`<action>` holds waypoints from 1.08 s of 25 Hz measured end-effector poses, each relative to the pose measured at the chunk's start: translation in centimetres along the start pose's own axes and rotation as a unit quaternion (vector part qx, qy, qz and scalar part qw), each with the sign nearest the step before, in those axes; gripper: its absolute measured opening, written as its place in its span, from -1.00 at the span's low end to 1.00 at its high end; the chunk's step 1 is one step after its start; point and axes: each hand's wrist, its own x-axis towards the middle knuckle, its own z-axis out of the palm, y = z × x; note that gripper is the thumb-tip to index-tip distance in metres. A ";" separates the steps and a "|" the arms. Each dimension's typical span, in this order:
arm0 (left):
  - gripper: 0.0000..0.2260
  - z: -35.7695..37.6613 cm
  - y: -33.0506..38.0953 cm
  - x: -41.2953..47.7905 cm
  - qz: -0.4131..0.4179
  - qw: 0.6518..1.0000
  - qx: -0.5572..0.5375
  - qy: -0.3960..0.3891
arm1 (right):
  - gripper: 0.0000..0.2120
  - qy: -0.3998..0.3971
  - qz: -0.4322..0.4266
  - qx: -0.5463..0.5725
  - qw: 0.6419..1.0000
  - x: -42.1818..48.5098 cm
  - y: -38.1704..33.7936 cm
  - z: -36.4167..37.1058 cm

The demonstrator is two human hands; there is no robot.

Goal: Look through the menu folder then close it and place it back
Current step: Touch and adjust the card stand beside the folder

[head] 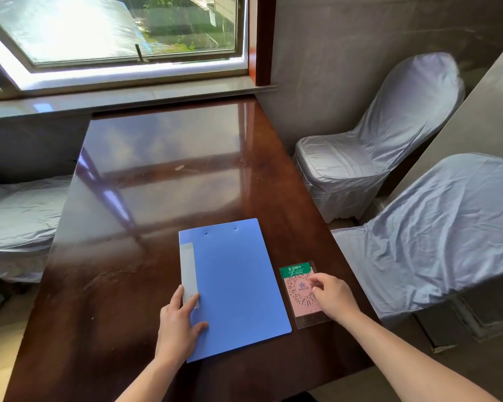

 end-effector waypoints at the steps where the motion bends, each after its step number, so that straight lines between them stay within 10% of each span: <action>1: -0.38 0.1 0.2 0.0 0.000 1.000 0.002 0.001 | -0.65 -0.001 -0.001 0.001 1.000 0.0 0.0 0.0; 27: -0.39 0.5 1.7 -0.1 0.008 1.000 0.010 -0.015 | -0.66 -0.004 -0.004 0.013 1.000 0.1 0.2 0.5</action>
